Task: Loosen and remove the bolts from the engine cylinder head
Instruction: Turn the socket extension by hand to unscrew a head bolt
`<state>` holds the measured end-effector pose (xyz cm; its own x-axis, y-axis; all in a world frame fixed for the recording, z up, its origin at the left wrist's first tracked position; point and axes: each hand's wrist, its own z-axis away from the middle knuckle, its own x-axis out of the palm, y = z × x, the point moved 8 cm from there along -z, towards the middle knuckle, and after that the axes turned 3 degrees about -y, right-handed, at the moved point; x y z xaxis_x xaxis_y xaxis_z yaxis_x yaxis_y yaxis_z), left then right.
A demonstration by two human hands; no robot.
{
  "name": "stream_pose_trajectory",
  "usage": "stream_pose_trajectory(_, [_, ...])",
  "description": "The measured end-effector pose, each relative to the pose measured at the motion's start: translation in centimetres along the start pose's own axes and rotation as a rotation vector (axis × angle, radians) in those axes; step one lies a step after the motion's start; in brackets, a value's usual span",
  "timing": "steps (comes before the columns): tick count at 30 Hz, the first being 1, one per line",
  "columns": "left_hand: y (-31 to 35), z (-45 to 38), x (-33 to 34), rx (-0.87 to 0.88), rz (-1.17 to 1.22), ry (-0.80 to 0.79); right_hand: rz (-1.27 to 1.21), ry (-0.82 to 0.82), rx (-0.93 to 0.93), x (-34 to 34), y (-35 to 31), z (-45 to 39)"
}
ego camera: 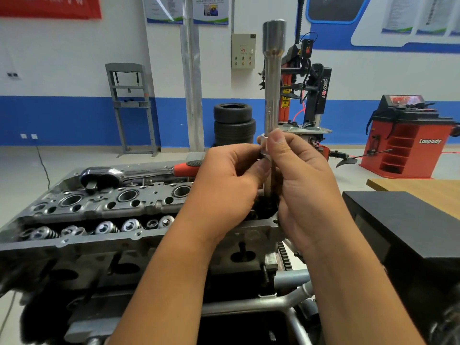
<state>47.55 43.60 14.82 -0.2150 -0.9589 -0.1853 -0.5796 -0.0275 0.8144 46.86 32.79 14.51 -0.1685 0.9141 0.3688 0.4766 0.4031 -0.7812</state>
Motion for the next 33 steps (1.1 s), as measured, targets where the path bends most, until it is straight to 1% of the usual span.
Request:
stream_pose_trajectory(6, [0.01, -0.03, -0.48, 0.027, -0.014, 0.063, 0.049, 0.012, -0.027, 0.01, 0.0, 0.24])
stream_pose_trajectory(9, [0.28, 0.07, 0.11, 0.018, 0.072, 0.005, 0.042, 0.03, -0.005, -0.32, 0.16, 0.09])
stream_pose_trajectory(11, [0.25, 0.18, 0.1, -0.003, 0.102, 0.003, 0.022, 0.046, 0.006, -0.44, 0.28, -0.05])
stream_pose_trajectory(14, [0.2, 0.05, -0.21, 0.003, 0.027, 0.052, 0.035, 0.05, -0.025, -0.33, 0.12, -0.13])
stream_pose_trajectory(17, [0.09, 0.0, -0.37, 0.003, 0.001, 0.079, 0.08, 0.05, -0.039, -0.36, 0.15, -0.01])
stream_pose_trajectory(22, [0.22, 0.28, 0.03, -0.012, 0.106, 0.003, 0.067, 0.049, -0.026, -0.46, 0.21, -0.08])
stream_pose_trajectory(28, [0.02, 0.1, -0.6, -0.008, -0.032, 0.089, 0.126, 0.034, -0.042, -0.28, 0.12, 0.11])
stream_pose_trajectory(30, [0.07, 0.11, -0.53, -0.004, -0.026, 0.07, 0.127, 0.011, -0.05, -0.14, 0.11, 0.12])
stream_pose_trajectory(33, [0.09, 0.2, 0.17, -0.019, 0.052, -0.015, 0.105, 0.015, -0.031, -0.12, 0.13, 0.05])
